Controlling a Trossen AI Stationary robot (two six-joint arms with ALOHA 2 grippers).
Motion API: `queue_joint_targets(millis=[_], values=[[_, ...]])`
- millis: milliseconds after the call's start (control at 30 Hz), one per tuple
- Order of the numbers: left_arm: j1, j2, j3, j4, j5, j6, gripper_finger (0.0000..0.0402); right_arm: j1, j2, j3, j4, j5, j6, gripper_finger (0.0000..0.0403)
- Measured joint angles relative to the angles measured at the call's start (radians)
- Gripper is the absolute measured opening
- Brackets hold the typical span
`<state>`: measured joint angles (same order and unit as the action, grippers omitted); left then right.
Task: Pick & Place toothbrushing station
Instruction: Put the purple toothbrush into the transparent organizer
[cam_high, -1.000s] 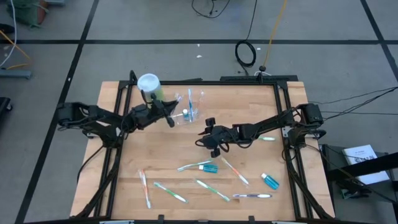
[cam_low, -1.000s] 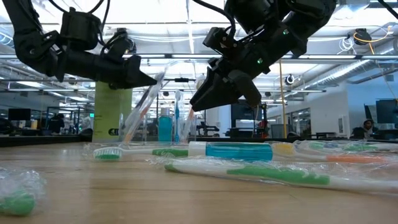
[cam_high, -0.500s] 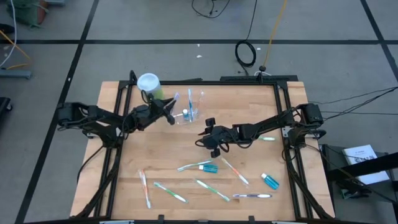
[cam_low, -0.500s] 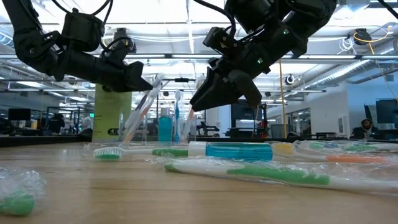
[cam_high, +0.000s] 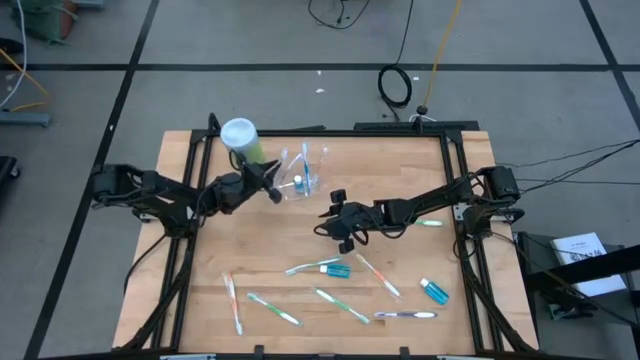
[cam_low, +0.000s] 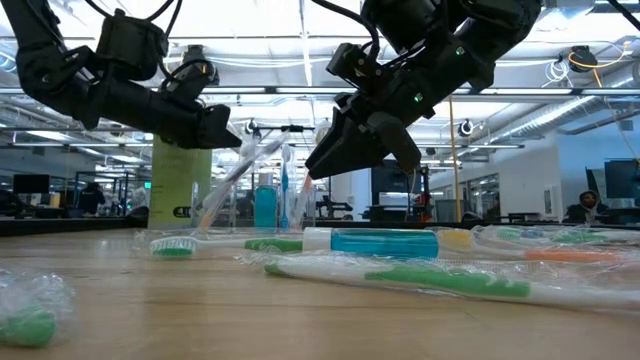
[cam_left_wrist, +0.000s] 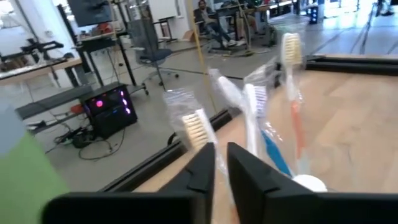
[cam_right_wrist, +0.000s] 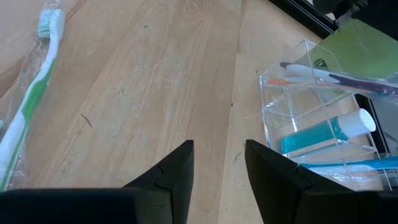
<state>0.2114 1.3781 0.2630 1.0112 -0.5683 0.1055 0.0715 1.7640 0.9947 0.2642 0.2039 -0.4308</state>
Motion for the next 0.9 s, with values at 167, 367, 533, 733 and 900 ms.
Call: queue_joint_targets(millis=[167,367,533,733,900], values=[[-0.029,0.000,0.003,0.001,0.000,0.026,0.0014,0.000,0.000,0.000,0.000,0.000,0.000,0.0134],[-0.056,0.000,0.080,-0.063,0.030,0.039,0.0049,0.000,0.000,0.000,0.000,0.000,0.000,0.0134],[-0.070,0.000,0.286,-0.524,0.046,0.003,0.0088,0.000,0.000,0.000,0.000,0.000,0.000,0.0134],[-0.060,0.046,0.508,-0.914,-0.042,-0.142,0.0134,0.000,0.000,0.000,0.000,0.000,0.000,0.0134],[-0.061,0.056,0.533,-0.894,-0.077,-0.043,0.0158,0.000,0.000,0.000,-0.005,0.000,0.000,0.0134]])
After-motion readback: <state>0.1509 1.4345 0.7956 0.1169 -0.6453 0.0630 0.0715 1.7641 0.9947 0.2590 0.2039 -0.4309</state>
